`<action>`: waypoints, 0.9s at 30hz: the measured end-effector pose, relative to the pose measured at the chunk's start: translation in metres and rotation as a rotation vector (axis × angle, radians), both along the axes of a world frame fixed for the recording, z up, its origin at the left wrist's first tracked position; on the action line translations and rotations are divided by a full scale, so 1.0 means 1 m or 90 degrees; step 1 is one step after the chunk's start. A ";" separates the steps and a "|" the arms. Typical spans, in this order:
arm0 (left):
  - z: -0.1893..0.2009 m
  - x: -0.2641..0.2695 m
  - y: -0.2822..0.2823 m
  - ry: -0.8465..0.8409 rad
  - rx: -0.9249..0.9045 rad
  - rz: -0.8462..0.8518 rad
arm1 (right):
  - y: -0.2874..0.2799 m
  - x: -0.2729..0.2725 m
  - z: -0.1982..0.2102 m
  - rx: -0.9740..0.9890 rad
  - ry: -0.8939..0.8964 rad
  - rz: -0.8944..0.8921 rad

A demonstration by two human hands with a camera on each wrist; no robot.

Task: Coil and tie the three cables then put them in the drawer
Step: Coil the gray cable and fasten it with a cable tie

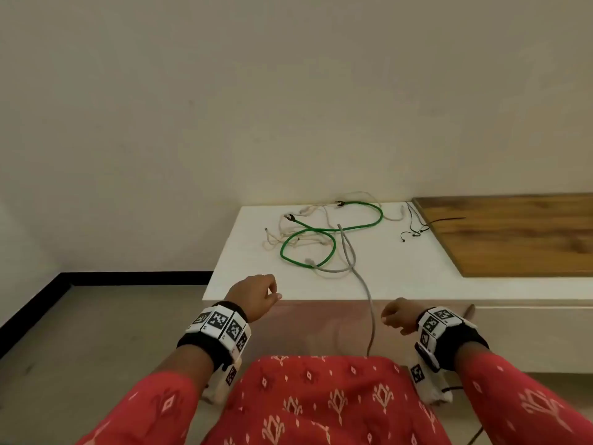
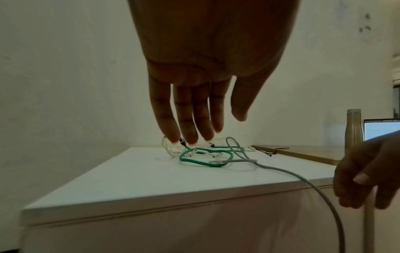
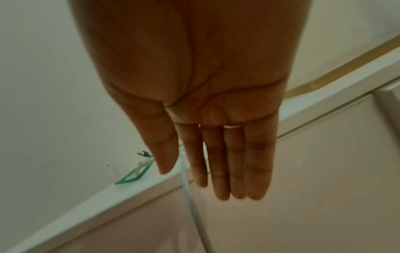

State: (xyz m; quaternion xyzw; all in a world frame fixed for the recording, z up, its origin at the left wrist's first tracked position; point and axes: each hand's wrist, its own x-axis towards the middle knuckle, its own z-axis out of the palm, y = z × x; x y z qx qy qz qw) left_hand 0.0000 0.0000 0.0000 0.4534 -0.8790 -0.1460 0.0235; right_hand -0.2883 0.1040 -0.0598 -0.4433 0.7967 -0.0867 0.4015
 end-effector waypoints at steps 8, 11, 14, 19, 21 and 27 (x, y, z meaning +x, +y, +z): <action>-0.024 -0.048 -0.031 0.029 0.041 -0.036 | -0.024 -0.011 -0.025 0.027 -0.214 -0.095; -0.031 -0.059 -0.030 0.039 0.060 -0.046 | -0.026 -0.016 -0.026 0.016 -0.271 -0.132; -0.034 -0.064 -0.028 0.041 0.069 -0.051 | -0.030 -0.015 -0.020 -0.004 -0.304 -0.141; -0.033 -0.069 -0.023 0.060 0.099 -0.062 | -0.044 -0.004 0.019 -0.119 -0.330 -0.138; -0.031 -0.073 -0.019 0.089 0.111 -0.068 | -0.048 0.001 0.045 -0.168 -0.358 -0.130; -0.013 -0.097 0.001 0.283 0.273 -0.094 | -0.056 0.020 0.116 -0.286 -0.362 -0.024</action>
